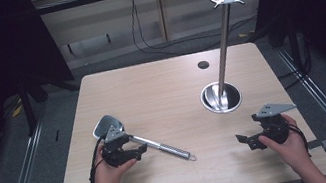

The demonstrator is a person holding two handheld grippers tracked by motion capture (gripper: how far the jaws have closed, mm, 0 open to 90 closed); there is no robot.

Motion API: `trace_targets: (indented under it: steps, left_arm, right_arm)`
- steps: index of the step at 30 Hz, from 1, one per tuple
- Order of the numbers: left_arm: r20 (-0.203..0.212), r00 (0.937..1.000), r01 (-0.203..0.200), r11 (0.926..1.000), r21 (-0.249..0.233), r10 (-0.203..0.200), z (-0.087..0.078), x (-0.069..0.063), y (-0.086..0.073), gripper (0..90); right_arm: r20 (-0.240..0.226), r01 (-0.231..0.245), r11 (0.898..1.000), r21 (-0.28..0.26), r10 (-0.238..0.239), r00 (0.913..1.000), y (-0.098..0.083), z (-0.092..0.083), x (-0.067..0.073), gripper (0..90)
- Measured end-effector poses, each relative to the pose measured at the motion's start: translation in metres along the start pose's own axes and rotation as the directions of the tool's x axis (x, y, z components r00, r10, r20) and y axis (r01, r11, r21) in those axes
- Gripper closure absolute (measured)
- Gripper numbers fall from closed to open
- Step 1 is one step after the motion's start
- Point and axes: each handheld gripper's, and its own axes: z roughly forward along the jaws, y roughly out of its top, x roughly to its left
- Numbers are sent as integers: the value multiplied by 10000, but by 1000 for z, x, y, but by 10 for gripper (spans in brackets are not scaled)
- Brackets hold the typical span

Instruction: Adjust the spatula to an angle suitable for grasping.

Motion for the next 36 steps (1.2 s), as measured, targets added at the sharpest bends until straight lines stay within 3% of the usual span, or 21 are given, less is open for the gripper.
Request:
trace_targets:
  steps: [6, 9, 13, 16, 19, 20, 21, 22, 24, 25, 27, 28, 31, 32, 33, 34, 35, 36]
  left_arm:
    - [339, 9986, -433, 9978, 495, 416, 3, -7, 1, 277]
    - [513, 9967, -672, 9953, 703, 636, 4, -10, 2, 361]
    - [815, 9915, -1089, 9894, 959, 1013, 4, -12, 3, 552]
    - [1416, 9819, -1453, 9800, 1361, 1259, 5, -16, 6, 740]
    - [1651, 9725, -1938, 9637, 1836, 1641, 7, -20, 8, 887]
    - [1792, 9677, -2116, 9575, 1961, 1772, 8, -22, 8, 900]
    - [1844, 9658, -2175, 9568, 1930, 1824, 10, -24, 8, 900]
    - [1923, 9605, -2408, 9469, 2131, 2010, 11, -25, 9, 900]
    - [1968, 9574, -2520, 9445, 2108, 2115, 14, -27, 9, 900]
    - [1926, 9604, -2408, 9472, 2118, 2011, 16, -28, 9, 900]
    - [1967, 9589, -2465, 9438, 2201, 2046, 18, -28, 10, 900]
    - [1953, 9609, -2370, 9475, 2145, 1961, 20, -28, 10, 900]
    - [1958, 9604, -2394, 9463, 2173, 1980, 25, -30, 12, 900]
    - [2049, 9522, -2729, 9319, 2387, 2263, 25, -28, 13, 900]
    - [2071, 9526, -2693, 9347, 2321, 2230, 27, -30, 13, 900]
    - [2023, 9581, -2468, 9428, 2240, 2028, 29, -31, 13, 900]
    - [2023, 9581, -2468, 9428, 2240, 2028, 29, -31, 13, 900]
    - [2018, 9607, -2333, 9483, 2152, 1906, 32, -34, 14, 900]
  right_arm:
    - [-7, 9, 10000, -62, -9, 10000, 1, 0, -1, 22]
    - [3, -30, 10000, -59, 30, 10000, 1, 0, 0, 23]
    - [-47, 24, 10000, -39, -24, 10000, 1, 1, 1, 24]
    - [-11, 56, 10000, -40, -56, 10000, 0, 0, 2, 24]
    - [15, 118, 9999, -54, -118, 9999, 1, -1, 2, 24]
    - [12, 116, 9999, -56, -116, 9999, 1, -1, 3, 24]
    - [-9, 115, 9999, -70, -115, 9999, 1, -1, 3, 24]
    - [-3, 120, 9999, -80, -120, 9999, 1, -1, 3, 24]
    - [20, 116, 9999, -43, -116, 9999, 1, -1, 4, 24]
    - [22, 181, 9998, -36, -181, 9998, 0, -1, 4, 24]
    - [30, 217, 9998, -43, -217, 9998, 0, -1, 4, 24]
    - [34, 173, 9998, -24, -173, 9998, -1, -1, 4, 24]
    - [55, 92, 10000, -35, -92, 9999, -2, -3, 3, 24]
    - [67, 107, 9999, -25, -107, 9999, -3, -4, 2, 24]
    - [73, 110, 9999, -39, -109, 9999, -4, -4, 2, 24]
    - [112, 61, 10000, -53, -60, 9999, -4, -6, 1, 24]
    - [112, 61, 10000, -53, -60, 9999, -4, -6, 1, 24]
    - [183, 28, 10000, -78, -27, 9998, -6, -8, 1, 24]
